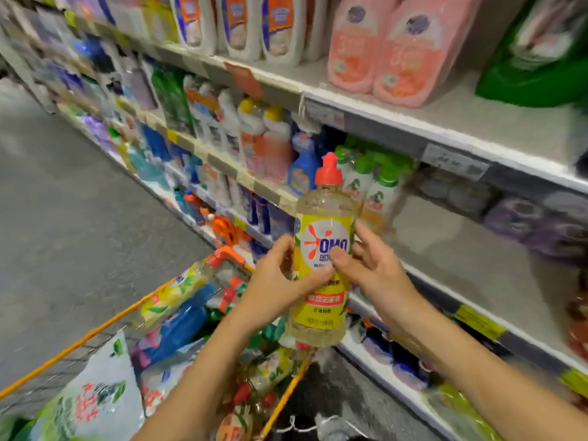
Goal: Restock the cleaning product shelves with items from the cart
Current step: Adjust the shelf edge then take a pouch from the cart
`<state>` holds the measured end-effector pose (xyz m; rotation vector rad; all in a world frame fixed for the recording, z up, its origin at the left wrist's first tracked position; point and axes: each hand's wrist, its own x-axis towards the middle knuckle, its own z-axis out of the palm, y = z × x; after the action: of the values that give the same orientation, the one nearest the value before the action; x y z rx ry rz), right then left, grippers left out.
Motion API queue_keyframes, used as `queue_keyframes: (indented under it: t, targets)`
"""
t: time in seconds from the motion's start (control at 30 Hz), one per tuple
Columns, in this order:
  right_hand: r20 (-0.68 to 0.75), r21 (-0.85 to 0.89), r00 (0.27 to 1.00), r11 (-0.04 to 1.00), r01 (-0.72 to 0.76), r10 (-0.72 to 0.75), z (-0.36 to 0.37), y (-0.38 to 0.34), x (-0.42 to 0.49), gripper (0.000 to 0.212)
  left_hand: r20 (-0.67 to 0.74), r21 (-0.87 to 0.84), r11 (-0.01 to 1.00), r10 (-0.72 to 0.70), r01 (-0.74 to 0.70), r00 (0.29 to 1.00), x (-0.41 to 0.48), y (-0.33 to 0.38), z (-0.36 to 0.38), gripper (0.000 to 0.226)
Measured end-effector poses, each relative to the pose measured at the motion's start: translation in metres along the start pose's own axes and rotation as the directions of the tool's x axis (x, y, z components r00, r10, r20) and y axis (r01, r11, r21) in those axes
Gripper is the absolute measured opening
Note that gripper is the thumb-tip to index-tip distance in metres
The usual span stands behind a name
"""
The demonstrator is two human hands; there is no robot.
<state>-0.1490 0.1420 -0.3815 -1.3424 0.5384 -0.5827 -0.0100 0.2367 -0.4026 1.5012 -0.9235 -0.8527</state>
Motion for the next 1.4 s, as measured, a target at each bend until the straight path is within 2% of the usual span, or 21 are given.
queue_keyframes:
  t: [0.13, 0.33, 0.43, 0.53, 0.67, 0.87, 1.0, 1.07, 1.17, 1.27, 1.4]
  targets:
    - [-0.230, -0.001, 0.965, 0.992, 0.128, -0.125, -0.038, -0.044, -0.032, 0.041, 0.197, -0.037, 0.989, 0.148, -0.144, 0.969, 0.033, 0.037, 0.054, 0.057]
    - [-0.508, -0.131, 0.821, 0.966, 0.224, -0.259, -0.093, -0.094, -0.103, 0.041, 0.461, -0.120, 0.947, 0.318, -0.297, 0.829, 0.047, 0.088, 0.153, 0.050]
    - [-0.605, -0.157, 0.742, 0.957, 0.243, -0.288, -0.122, -0.110, -0.145, 0.056, 0.513, -0.162, 0.930, 0.365, -0.330, 0.777, 0.035, 0.107, 0.207, 0.053]
    - [-0.689, -0.186, 0.648, 0.943, 0.274, -0.324, -0.154, -0.122, -0.188, 0.047, 0.559, -0.212, 0.914, 0.404, -0.347, 0.724, 0.014, 0.124, 0.263, 0.053]
    - [-0.734, -0.215, 0.568, 0.920, 0.328, -0.374, -0.204, -0.140, -0.244, 0.044, 0.591, -0.238, 0.897, 0.438, -0.372, 0.678, -0.015, 0.147, 0.339, 0.053]
    - [-0.665, -0.377, 0.553, 0.865, 0.331, -0.501, -0.298, -0.187, -0.291, 0.042, 0.588, -0.232, 0.887, 0.455, -0.399, 0.669, -0.022, 0.199, 0.445, 0.045]
    - [-0.600, -0.519, 0.551, 0.807, 0.283, -0.580, -0.353, -0.213, -0.288, 0.047, 0.539, -0.132, 0.838, 0.509, -0.529, 0.671, 0.001, 0.226, 0.488, 0.047]
    - [-0.573, -0.547, 0.571, 0.793, 0.267, -0.587, -0.374, -0.215, -0.280, 0.048, 0.523, -0.040, 0.820, 0.504, -0.571, 0.688, 0.013, 0.231, 0.499, 0.039]
    - [-0.573, -0.526, 0.595, 0.810, 0.260, -0.563, -0.392, -0.209, -0.269, 0.057, 0.528, 0.081, 0.806, 0.464, -0.586, 0.711, 0.028, 0.228, 0.507, 0.043]
    - [-0.583, -0.520, 0.590, 0.814, 0.259, -0.559, -0.402, -0.200, -0.262, 0.064, 0.544, 0.116, 0.813, 0.428, -0.570, 0.722, 0.037, 0.222, 0.511, 0.043]
    - [-0.546, -0.568, 0.615, 0.791, 0.227, -0.568, -0.417, -0.195, -0.259, 0.057, 0.560, 0.118, 0.823, 0.406, -0.555, 0.722, 0.041, 0.216, 0.516, 0.042]
